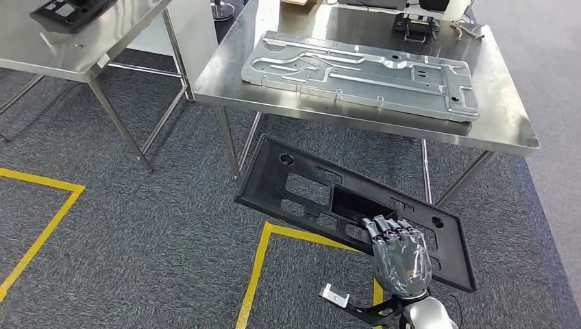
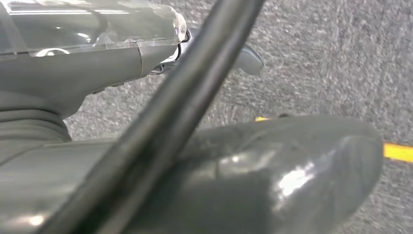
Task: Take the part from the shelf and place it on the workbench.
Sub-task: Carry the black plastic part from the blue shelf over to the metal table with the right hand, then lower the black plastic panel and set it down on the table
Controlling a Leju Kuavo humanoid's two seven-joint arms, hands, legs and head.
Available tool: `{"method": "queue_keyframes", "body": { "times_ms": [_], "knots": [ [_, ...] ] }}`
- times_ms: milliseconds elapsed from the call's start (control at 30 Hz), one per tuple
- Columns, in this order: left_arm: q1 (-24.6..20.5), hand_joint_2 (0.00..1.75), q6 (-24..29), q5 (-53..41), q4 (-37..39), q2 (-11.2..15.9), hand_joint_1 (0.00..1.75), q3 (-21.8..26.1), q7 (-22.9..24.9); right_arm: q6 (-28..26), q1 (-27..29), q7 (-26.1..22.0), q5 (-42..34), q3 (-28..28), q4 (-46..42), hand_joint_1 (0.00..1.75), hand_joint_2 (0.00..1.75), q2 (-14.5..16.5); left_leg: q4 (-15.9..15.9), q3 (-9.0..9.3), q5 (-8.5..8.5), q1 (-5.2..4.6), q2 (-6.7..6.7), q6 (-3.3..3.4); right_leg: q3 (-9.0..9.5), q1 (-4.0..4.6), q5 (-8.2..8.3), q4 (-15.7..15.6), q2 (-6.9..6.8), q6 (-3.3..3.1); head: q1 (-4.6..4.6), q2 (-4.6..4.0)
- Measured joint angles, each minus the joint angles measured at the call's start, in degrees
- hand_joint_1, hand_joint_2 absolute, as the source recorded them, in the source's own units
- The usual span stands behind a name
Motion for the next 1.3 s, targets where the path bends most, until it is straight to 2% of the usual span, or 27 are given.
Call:
{"method": "queue_keyframes", "body": {
  "times_ms": [33,67,100,167,233,300,367,433,467,500,567,600,633,667,733,800,833,900,933,967,1000,1033,1100,1133,1167,1233,1300],
  "knots": [
    [0.00,0.00,-0.20,-0.14,0.01,-0.08,0.00,0.06,-0.04,0.60,-0.47,0.20,-0.01,0.38,0.54,1.75,1.75,-0.44,0.02,0.70,-0.57,-0.03,0.01,-0.18,0.39,0.17,3.28,-3.11,-0.06,-0.34,-0.01,0.00],
    [-0.07,0.00,-0.37,-0.28,0.01,-0.15,0.00,0.09,-0.09,1.26,-1.00,0.36,-0.01,0.80,1.10,1.75,1.75,-0.81,-0.08,1.21,-1.08,-0.06,-0.01,-0.44,0.76,0.40,5.69,-5.60,-0.13,-0.71,0.01,0.00],
    [-0.15,0.00,-0.45,-0.39,0.01,-0.20,0.00,0.11,-0.12,1.90,-1.48,0.49,0.04,1.20,1.64,1.75,1.75,-1.10,-0.37,1.59,-1.50,-0.08,-0.02,-0.78,1.06,0.62,7.05,-6.96,-0.19,-1.10,0.03,0.00],
    [-0.28,0.00,-0.53,-0.54,0.01,-0.24,0.00,0.13,-0.19,2.94,-2.30,0.75,0.39,2.06,2.61,1.75,1.75,-1.51,-0.41,2.47,-1.44,-0.19,-0.06,-1.60,1.94,0.72,6.95,-7.88,-0.16,-1.97,0.06,0.00],
    [-0.40,0.00,-0.57,-0.67,-0.01,-0.25,0.00,0.15,-0.27,3.80,-3.15,1.15,0.89,2.95,3.50,1.75,1.75,-1.97,1.96,2.27,-0.80,-0.21,0.09,-2.18,3.61,0.46,6.85,-8.78,-0.09,-2.83,0.04,0.00],
    [-0.61,0.00,-0.61,-0.88,-0.02,-0.27,0.00,0.21,-0.30,4.50,-4.23,1.76,1.17,3.91,4.41,1.75,1.75,-2.42,7.94,-1.12,-1.32,-0.11,0.26,-2.50,5.14,0.34,6.27,-9.30,-0.12,-3.40,0.04,0.00],
    [-0.57,0.00,-0.62,-1.08,-0.02,-0.26,0.00,0.40,-0.31,4.84,-4.92,2.37,1.28,4.81,5.22,1.75,1.75,-2.83,14.28,-6.18,-4.50,-0.07,0.31,-2.74,6.37,0.34,5.17,-9.43,-0.07,-3.60,0.04,0.00],
    [-0.29,0.00,-0.61,-1.16,-0.02,-0.24,0.00,0.56,-0.30,4.92,-5.09,2.74,1.33,5.59,5.91,1.75,1.75,-3.21,15.56,-9.54,-7.72,-0.07,0.34,-2.77,8.01,0.32,3.75,-9.46,0.07,-3.51,0.04,0.00],
    [-0.17,0.00,-0.60,-1.20,-0.02,-0.24,0.00,0.59,-0.30,4.92,-5.14,2.84,1.33,5.90,6.18,1.75,1.75,-3.36,13.80,-10.14,-7.54,-0.07,0.35,-2.64,9.00,0.32,2.95,-9.46,0.13,-3.42,0.03,0.00],
    [-0.04,0.00,-0.60,-1.21,-0.02,-0.24,0.00,0.61,-0.30,4.92,-5.23,2.91,1.33,6.16,6.42,1.75,1.75,-3.48,10.86,-10.26,-5.61,-0.08,0.37,-2.43,10.02,0.33,2.11,-9.46,0.14,-3.30,0.04,0.00],
    [0.23,0.00,-0.60,-1.22,-0.02,-0.24,0.00,0.72,-0.30,4.92,-5.47,2.98,1.33,6.52,6.88,1.75,1.75,-3.63,4.90,-9.94,2.04,-0.24,0.42,-2.02,11.80,0.45,0.41,-9.45,0.21,-2.86,0.04,0.00],
    [0.36,0.00,-0.60,-1.23,-0.02,-0.24,0.00,0.81,-0.29,4.92,-5.59,2.99,1.33,6.65,7.08,1.75,1.75,-3.69,3.25,-9.61,4.96,-0.39,0.43,-1.81,12.48,0.49,-0.36,-9.58,0.28,-2.50,0.05,0.00],
    [0.44,0.00,-0.60,-1.22,-0.02,-0.24,0.00,0.89,-0.29,4.93,-5.68,2.99,1.33,6.75,7.22,1.75,1.75,-3.77,2.47,-9.27,6.56,-0.52,0.41,-1.58,13.12,0.56,-0.82,-9.61,0.36,-2.10,0.05,0.00],
    [0.40,0.00,-0.60,-1.22,-0.02,-0.24,0.00,0.96,-0.29,4.93,-5.79,2.99,1.33,6.86,7.30,1.75,1.75,-3.85,2.28,-8.77,6.31,-0.61,0.37,-1.27,13.46,0.59,-0.83,-9.39,0.44,-1.69,0.05,0.00],
    [0.16,0.00,-0.60,-1.23,-0.03,-0.26,0.00,1.02,-0.32,4.92,-6.11,3.02,1.33,6.97,7.32,1.75,1.75,-4.07,1.42,-7.23,5.73,-0.43,0.25,-0.54,12.28,0.59,0.92,-6.00,0.42,-1.05,0.04,0.00],
    [-0.06,0.00,-0.58,-1.24,-0.04,-0.28,0.00,1.17,-0.36,4.72,-6.44,3.36,1.33,7.07,7.36,1.75,1.75,-4.27,0.33,-5.18,4.96,-0.22,0.19,0.04,7.85,0.45,2.10,0.81,0.30,-0.61,0.05,0.00],
    [-0.08,0.00,-0.54,-1.24,-0.04,-0.28,0.00,1.29,-0.37,4.44,-6.45,3.78,1.33,7.13,7.39,1.75,1.75,-4.37,-0.13,-4.16,4.40,-0.19,0.19,0.24,5.08,0.33,1.19,3.99,0.22,-0.45,0.06,0.00],
    [-0.06,0.00,-0.44,-1.24,-0.04,-0.29,0.00,1.51,-0.34,3.46,-6.24,4.85,1.33,7.18,7.32,1.75,1.75,-4.45,-0.62,-2.25,3.08,-0.18,0.03,0.34,0.38,0.11,-2.94,6.92,0.15,-0.14,0.06,0.00],
    [0.02,0.00,-0.39,-1.24,-0.04,-0.30,0.00,1.61,-0.33,2.89,-6.06,5.24,1.33,7.13,7.15,1.75,1.75,-4.48,-0.70,-1.21,2.27,-0.17,-0.07,0.27,-1.17,0.03,-4.62,6.56,0.12,-0.01,0.07,0.00],
    [0.12,0.00,-0.36,-1.24,-0.04,-0.31,0.00,1.69,-0.31,2.37,-5.87,5.44,1.33,7.01,6.86,1.75,1.75,-4.48,-0.72,-0.07,1.37,-0.17,-0.14,0.16,-2.09,-0.02,-5.01,5.00,0.09,0.05,0.07,0.00],
    [0.24,0.00,-0.32,-1.24,-0.04,-0.34,0.00,1.78,-0.30,1.95,-5.69,5.51,1.33,6.86,6.48,1.75,1.75,-4.48,-0.73,1.12,0.41,-0.17,-0.18,0.01,-2.52,-0.03,-3.70,2.51,0.05,-0.05,0.06,0.00],
    [0.38,0.00,-0.31,-1.24,-0.04,-0.39,0.00,1.85,-0.30,1.69,-5.50,5.47,1.33,6.69,6.11,1.75,1.75,-4.48,-0.79,2.09,-0.51,-0.18,-0.17,-0.15,-2.63,0.02,-0.42,-0.55,-0.02,-0.33,0.07,0.00],
    [0.38,0.00,-0.30,-1.25,-0.02,-0.55,0.00,2.03,-0.29,1.41,-5.08,5.23,1.33,6.30,5.53,1.75,1.75,-4.48,-0.83,3.67,-2.23,-0.30,-0.25,-0.66,-2.67,0.41,7.97,-5.44,-0.09,-1.20,0.04,0.00],
    [0.32,0.00,-0.30,-1.26,-0.02,-0.60,0.00,2.13,-0.28,1.34,-4.85,5.00,1.33,6.10,5.20,1.75,1.75,-4.48,-1.06,4.40,-2.78,-0.37,-0.31,-0.98,-2.55,0.57,10.60,-6.73,-0.10,-1.67,0.04,0.00],
    [0.21,0.00,-0.30,-1.28,-0.02,-0.64,0.00,2.26,-0.30,1.22,-4.67,4.65,1.33,5.89,4.76,1.75,1.75,-4.48,-1.09,4.98,-2.82,-0.47,-0.38,-1.35,-2.26,0.69,11.54,-7.26,-0.06,-2.10,0.04,0.00],
    [0.02,0.00,-0.29,-1.39,-0.06,-0.66,0.00,2.55,-0.35,0.80,-4.52,3.39,1.33,5.20,3.50,1.75,1.75,-4.46,0.73,4.58,-1.51,-0.47,-0.31,-2.01,-0.69,0.47,10.71,-8.15,0.09,-2.92,0.05,0.00],
    [-0.20,0.00,-0.31,-1.57,-0.09,-0.75,0.00,2.83,-0.43,0.18,-4.54,1.78,1.33,4.22,2.27,1.75,1.75,-4.41,7.06,0.90,0.11,-0.35,0.00,-2.60,1.36,0.33,9.80,-9.12,0.16,-3.65,0.05,0.00]
  ]
}}
